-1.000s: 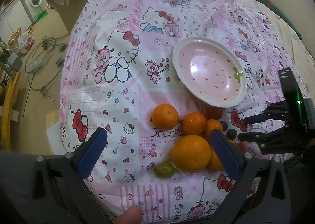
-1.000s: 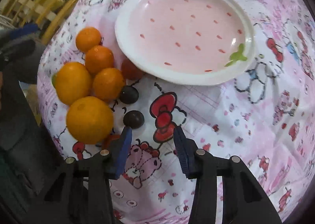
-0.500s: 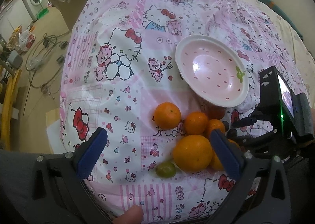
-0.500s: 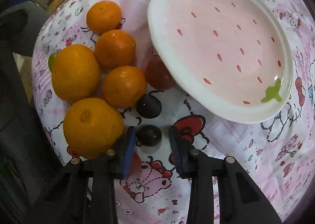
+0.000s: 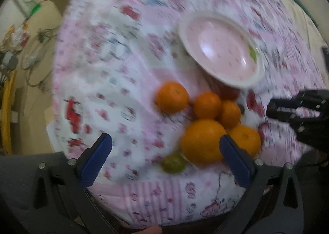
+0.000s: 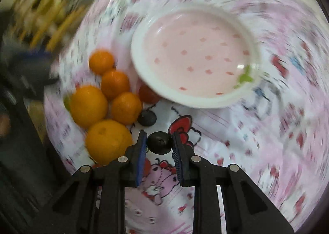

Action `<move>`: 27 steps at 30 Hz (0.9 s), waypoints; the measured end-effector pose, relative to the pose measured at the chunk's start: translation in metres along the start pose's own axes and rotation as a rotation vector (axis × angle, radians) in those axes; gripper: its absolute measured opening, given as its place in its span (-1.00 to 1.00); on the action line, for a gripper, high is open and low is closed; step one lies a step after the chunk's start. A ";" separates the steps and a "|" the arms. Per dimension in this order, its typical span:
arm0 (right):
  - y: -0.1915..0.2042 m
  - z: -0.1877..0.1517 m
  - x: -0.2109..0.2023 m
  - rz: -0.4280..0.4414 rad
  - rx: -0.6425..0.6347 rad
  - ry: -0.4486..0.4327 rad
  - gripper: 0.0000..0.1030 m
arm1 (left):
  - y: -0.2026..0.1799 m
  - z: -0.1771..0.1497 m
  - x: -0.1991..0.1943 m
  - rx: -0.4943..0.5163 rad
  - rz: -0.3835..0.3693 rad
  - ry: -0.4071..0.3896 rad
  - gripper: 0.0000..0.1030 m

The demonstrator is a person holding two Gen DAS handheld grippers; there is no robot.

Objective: Organize fruits
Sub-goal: 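Grasp a large orange with the left gripper while the right gripper holds the plum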

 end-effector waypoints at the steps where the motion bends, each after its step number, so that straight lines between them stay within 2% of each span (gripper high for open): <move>1: 0.004 -0.003 -0.003 0.000 0.020 -0.028 -0.50 | -0.007 -0.003 0.003 0.025 -0.004 0.015 1.00; 5: 0.007 -0.015 -0.015 -0.008 0.105 -0.134 -0.50 | -0.031 -0.010 0.013 0.115 -0.019 0.069 1.00; 7: -0.010 -0.020 -0.048 0.001 0.138 -0.178 -0.50 | -0.041 -0.014 0.016 0.178 -0.021 0.094 0.98; 9: -0.022 -0.022 -0.063 0.006 0.154 -0.211 -0.50 | -0.046 -0.017 0.017 0.225 -0.027 0.125 0.81; 14: -0.029 -0.026 -0.081 0.031 0.145 -0.245 -0.50 | -0.059 -0.015 0.012 0.421 -0.036 0.156 0.77; 15: -0.029 -0.024 -0.081 0.028 0.144 -0.249 -0.50 | -0.063 -0.013 0.013 0.455 -0.027 0.156 0.65; 17: -0.027 -0.022 -0.085 0.030 0.132 -0.263 -0.50 | -0.069 -0.010 0.015 0.489 -0.004 0.152 0.49; 22: -0.026 -0.022 -0.089 0.032 0.124 -0.279 -0.50 | -0.087 -0.004 0.030 0.555 0.012 0.179 0.41; 27: -0.026 -0.022 -0.090 0.042 0.122 -0.279 -0.50 | -0.091 0.002 0.034 0.570 -0.013 0.183 0.35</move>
Point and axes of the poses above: each gripper's, at about its wrist camera, not at the fingertips, and x roughly the way its jaws point, y to its left, z to its top, the point moved 5 cm from there along x, roughly the way its jaws point, and after that the axes turned 13 degrees about z, right-handed, at the moved point
